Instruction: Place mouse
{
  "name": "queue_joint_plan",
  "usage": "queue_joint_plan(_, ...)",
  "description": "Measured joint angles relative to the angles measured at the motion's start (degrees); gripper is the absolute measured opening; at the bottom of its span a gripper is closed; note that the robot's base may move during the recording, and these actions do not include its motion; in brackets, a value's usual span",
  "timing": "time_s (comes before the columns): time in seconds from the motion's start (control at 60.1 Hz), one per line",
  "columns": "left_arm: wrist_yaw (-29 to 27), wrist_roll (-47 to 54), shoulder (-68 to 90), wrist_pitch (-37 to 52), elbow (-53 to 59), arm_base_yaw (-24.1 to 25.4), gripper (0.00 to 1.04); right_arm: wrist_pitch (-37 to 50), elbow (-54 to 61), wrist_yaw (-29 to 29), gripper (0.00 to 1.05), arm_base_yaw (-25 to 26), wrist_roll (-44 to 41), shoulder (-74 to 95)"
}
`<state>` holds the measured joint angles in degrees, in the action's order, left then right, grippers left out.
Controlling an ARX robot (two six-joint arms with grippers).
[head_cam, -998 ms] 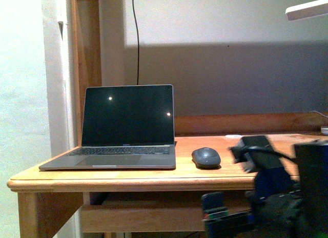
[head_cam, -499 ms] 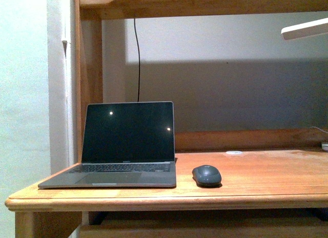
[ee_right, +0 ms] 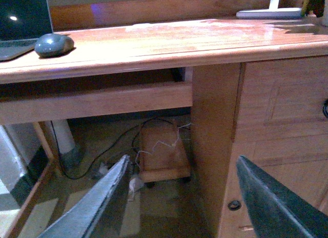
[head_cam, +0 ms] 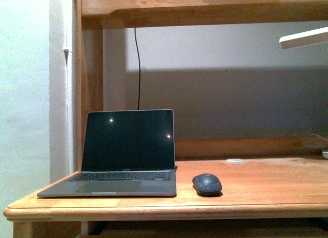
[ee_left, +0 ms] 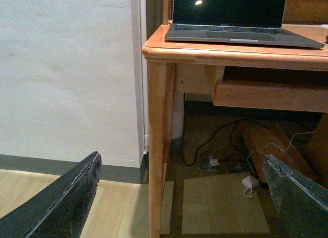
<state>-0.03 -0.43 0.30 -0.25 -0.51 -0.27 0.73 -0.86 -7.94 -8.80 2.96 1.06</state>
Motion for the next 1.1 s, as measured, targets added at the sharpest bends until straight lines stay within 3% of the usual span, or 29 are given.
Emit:
queue_joint_plan(0.083,0.0,0.0,0.0,0.0,0.0,0.0,0.97,-0.6,0.0,7.0,0.47,5.9,-1.4,-0.5)
queue_joint_plan(0.333,0.0,0.0,0.0,0.0,0.0,0.0,0.97,-0.7,0.0,7.8,0.04,8.5,-2.4,-0.7)
queue_joint_plan(0.432,0.0,0.0,0.0,0.0,0.0,0.0,0.97,-0.7,0.0,7.8,0.03,8.6,-2.7,-0.7)
queue_joint_plan(0.981,0.0,0.0,0.0,0.0,0.0,0.0,0.97,-0.7,0.0,7.8,0.97,8.6,-2.8,-0.7)
queue_joint_plan(1.098,0.0,0.0,0.0,0.0,0.0,0.0,0.97,-0.7,0.0,7.8,0.97,8.6,-2.8,-0.7)
